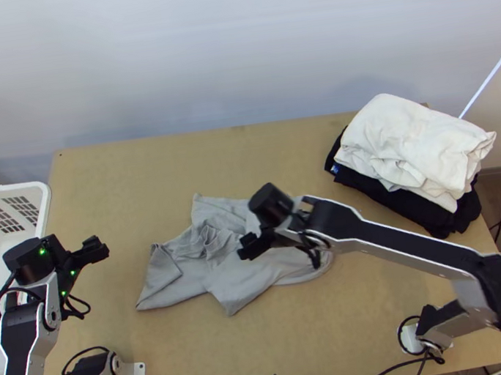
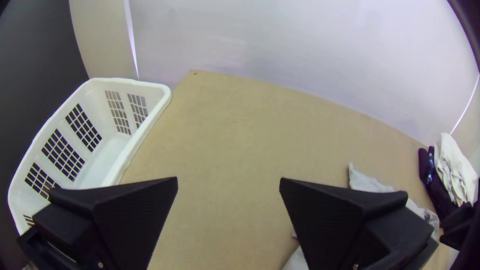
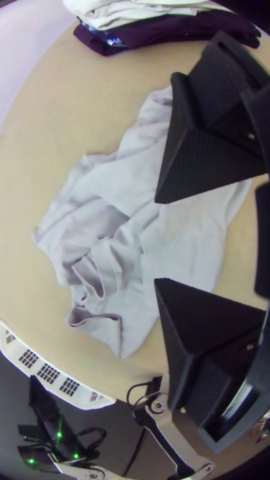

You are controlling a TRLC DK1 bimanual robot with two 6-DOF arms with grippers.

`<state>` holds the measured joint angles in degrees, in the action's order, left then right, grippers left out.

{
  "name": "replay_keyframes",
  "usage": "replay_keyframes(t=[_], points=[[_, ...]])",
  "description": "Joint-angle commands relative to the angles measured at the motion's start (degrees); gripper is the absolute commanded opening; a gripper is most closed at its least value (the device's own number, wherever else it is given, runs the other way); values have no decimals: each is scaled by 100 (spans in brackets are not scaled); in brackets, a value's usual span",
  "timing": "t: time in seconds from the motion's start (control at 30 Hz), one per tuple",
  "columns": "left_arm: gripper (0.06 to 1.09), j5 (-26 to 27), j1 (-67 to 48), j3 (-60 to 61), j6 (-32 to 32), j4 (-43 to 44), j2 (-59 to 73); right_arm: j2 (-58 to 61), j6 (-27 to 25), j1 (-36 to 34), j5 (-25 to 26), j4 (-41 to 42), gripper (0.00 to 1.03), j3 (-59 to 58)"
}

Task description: Fold the t-shirt

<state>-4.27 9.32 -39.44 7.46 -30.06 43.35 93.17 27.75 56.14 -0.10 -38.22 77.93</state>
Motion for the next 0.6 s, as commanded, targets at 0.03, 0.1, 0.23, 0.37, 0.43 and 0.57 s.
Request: replay_keyframes(t=[0.03, 0.1, 0.23, 0.37, 0.43, 0.57], points=[[105, 5, 8, 24, 1, 62, -2, 896, 231, -147, -280, 7, 43, 609], [105, 5, 8, 15, 1, 106, 24, 1142, 231, -235, -456, -2, 40, 829], [105, 5, -1, 15, 1, 168, 59, 1494, 222, -288, -526, -2, 49, 1224], [105, -3, 8, 15, 1, 194, 94, 1775, 249, -261, -526, -10, 60, 1629], [105, 5, 8, -2, 1, 211, 112, 1890, 293, -226, -553, -46, 60, 1778], [105, -3, 8, -2, 1, 211, 112, 2197, 293, -86, -623, -441, 90, 2103]])
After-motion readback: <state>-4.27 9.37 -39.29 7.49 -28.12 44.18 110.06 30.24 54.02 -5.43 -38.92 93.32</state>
